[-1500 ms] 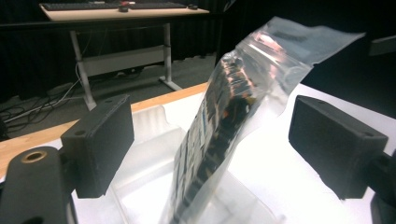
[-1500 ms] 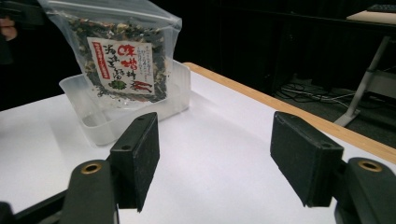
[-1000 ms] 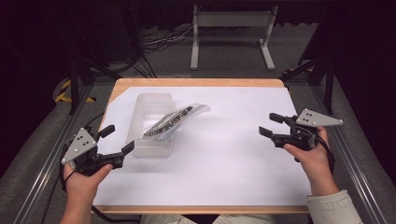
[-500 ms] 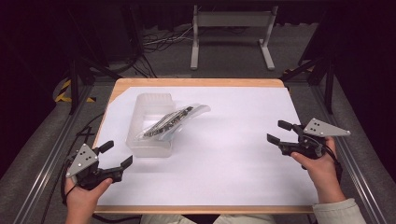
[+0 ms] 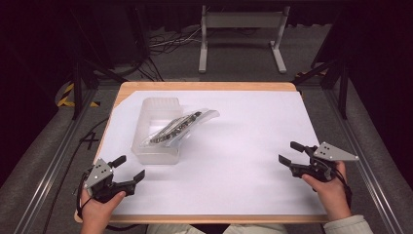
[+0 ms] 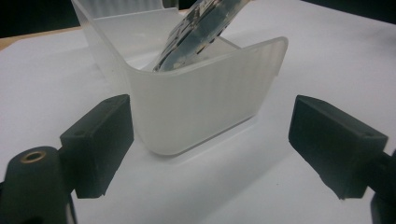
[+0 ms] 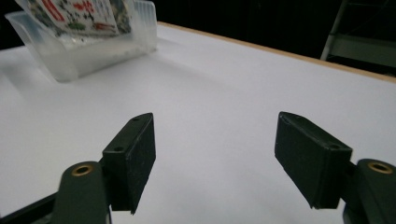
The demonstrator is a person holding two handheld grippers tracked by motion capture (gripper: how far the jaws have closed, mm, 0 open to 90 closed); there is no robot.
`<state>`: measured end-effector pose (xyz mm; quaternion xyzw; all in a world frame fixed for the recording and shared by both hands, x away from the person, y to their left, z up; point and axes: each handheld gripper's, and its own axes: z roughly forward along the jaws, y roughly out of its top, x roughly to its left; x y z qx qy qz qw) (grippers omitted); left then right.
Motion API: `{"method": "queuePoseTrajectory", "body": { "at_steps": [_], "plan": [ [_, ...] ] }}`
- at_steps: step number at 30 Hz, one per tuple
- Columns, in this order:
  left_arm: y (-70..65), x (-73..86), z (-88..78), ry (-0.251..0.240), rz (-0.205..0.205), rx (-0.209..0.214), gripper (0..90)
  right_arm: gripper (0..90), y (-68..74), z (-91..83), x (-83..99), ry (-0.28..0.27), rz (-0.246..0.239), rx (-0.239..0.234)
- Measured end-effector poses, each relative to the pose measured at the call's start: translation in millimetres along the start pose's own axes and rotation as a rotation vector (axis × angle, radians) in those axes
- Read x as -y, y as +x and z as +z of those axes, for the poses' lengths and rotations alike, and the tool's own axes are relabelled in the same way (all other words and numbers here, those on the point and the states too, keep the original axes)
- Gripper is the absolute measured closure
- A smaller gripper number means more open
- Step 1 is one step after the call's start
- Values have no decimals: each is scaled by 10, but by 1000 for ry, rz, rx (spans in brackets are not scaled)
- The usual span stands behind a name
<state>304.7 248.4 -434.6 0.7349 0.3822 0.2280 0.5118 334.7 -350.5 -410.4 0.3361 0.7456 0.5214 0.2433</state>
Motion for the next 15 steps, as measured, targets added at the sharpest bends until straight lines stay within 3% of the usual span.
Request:
{"method": "queuePoseTrajectory", "body": {
  "at_steps": [2, 4, 7, 15],
  "plan": [
    [-1, 25, 27, 1, -12, 6, 153, 315, 17, 17, 89, 22, 9, 5],
    [-10, 32, 40, 4, -5, 4, 156, 322, 19, 53, 189, 22, 58, -14],
    [-27, 28, 53, 2, 4, 5, 161, 321, 18, 84, 249, 37, 87, -21],
    [-22, 21, 68, -5, 7, -2, 160, 318, 42, 85, 227, 28, 51, 5]
  ]
}}
